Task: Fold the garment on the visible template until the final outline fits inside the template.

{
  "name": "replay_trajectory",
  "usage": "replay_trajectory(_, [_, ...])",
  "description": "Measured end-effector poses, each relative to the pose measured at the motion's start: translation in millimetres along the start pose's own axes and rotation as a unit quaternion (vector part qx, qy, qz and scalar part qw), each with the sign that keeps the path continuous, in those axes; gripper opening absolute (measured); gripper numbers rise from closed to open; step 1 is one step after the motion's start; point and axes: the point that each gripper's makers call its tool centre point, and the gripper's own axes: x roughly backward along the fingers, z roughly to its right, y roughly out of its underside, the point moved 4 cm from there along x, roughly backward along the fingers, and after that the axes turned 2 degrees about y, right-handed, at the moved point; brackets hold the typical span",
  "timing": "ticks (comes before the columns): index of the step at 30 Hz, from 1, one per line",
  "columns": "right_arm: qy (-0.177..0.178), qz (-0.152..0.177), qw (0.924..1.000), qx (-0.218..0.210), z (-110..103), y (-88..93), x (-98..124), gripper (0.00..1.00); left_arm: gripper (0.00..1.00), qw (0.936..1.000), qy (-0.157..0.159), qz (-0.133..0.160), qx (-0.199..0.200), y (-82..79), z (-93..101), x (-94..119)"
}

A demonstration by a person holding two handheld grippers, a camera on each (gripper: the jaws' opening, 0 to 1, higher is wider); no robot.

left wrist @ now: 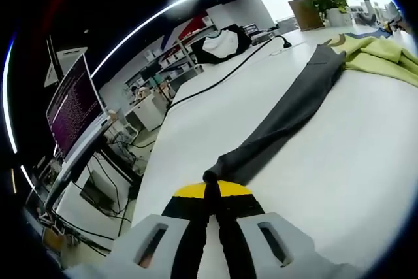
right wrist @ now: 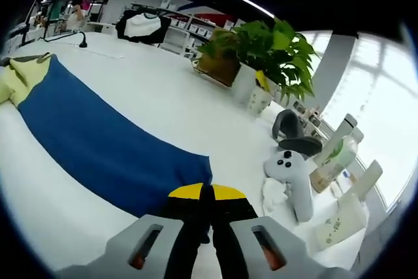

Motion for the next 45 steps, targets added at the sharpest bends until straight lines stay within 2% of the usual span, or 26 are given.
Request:
replay_trajectory(3, [0.0,-0.001,1.0,0.0,0,1.0,0,0.0,0.03,1.0,0.0,0.0,-0.007,0.4,-0.8,-1])
replay_trajectory(6, [-0.002,-0.002,0.9998,-0.021,4,2.4,0,0.0,0.03,0.9999,0.002,-0.001,-0.01,0.3,-0.8,-1])
replay_trajectory(11, [0.003,-0.003,0.9999,-0.009,5,4.5,0,0.0,0.03,0.9999,0.004,0.0,-0.01,0.3,-1.3,-2])
replay_trajectory(28, [0.003,-0.009,0.9998,-0.019,4,9.2,-1,0.0,0.03,0.9999,0.007,0.0,-0.009,-0.6,-6.6,-7])
replay_trajectory(38, [0.003,-0.012,0.9996,-0.027,5,6.8,-1,0.01,0.04,0.9991,0.015,0.036,0.017,-7.8,-9.9,5])
replay_trajectory(45, [0.0,-0.005,0.9998,-0.019,5,3.1,3,0.01,0.04,0.9987,0.013,0.045,0.018,-11.5,-14.5,13])
